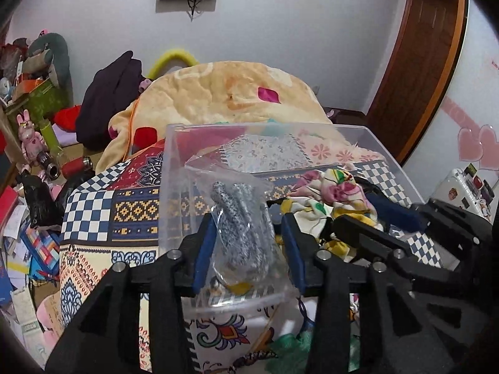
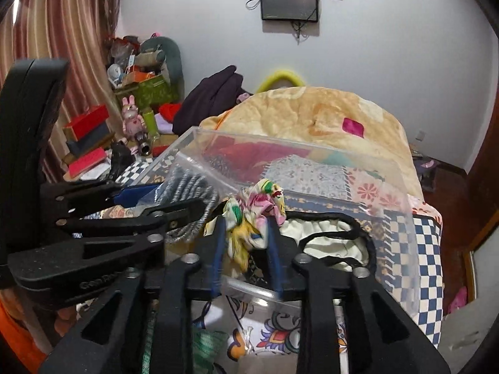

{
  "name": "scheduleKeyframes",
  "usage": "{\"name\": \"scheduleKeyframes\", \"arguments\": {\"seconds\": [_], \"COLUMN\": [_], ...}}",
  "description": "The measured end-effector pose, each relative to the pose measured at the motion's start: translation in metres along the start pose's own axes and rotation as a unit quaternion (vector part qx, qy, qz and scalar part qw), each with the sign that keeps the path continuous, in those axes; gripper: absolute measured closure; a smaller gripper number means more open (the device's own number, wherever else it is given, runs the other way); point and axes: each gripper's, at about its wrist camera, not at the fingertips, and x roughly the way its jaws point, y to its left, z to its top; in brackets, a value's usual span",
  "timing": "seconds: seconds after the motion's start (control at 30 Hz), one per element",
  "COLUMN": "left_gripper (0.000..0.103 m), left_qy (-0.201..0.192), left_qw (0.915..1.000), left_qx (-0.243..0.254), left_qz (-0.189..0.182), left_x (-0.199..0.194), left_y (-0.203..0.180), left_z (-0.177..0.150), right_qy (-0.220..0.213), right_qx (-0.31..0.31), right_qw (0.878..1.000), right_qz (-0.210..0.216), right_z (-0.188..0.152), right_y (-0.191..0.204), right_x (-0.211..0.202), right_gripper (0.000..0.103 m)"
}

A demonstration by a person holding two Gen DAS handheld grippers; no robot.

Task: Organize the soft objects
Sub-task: 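Lower the scrubber bag into the clear box while the right gripper drops the floral cloth in, then grasp the green knit glove with the left gripper while the right gripper grasps the white drawstring pouch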

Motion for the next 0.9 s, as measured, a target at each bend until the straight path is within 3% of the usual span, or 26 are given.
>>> {"name": "scheduleKeyframes", "arguments": {"seconds": [0.23, 0.4, 0.6, 0.9], "left_gripper": [0.055, 0.038, 0.027, 0.026], "left_qy": [-0.034, -0.077, -0.096, -0.044], "left_qw": [0.9993, 0.9967, 0.9944, 0.9972], "left_qx": [-0.001, 0.007, 0.014, 0.024], "left_qz": [-0.013, -0.024, -0.042, -0.055], "left_x": [-0.039, -0.078, -0.106, -0.097], "left_y": [-0.001, -0.011, -0.023, -0.041], "left_z": [-0.002, -0.007, -0.020, -0.062], "right_qy": [-0.036, -0.075, -0.092, -0.039], "right_qx": [0.002, 0.004, 0.000, 0.022], "right_qw": [0.999, 0.997, 0.994, 0.997], "right_qz": [-0.017, -0.027, -0.055, -0.058], "right_z": [0.005, 0.003, -0.015, -0.052], "right_y": [-0.006, -0.013, -0.018, -0.030], "right_x": [-0.033, -0.069, -0.097, -0.088], "right_gripper": [0.050, 0.032, 0.020, 0.020]}}
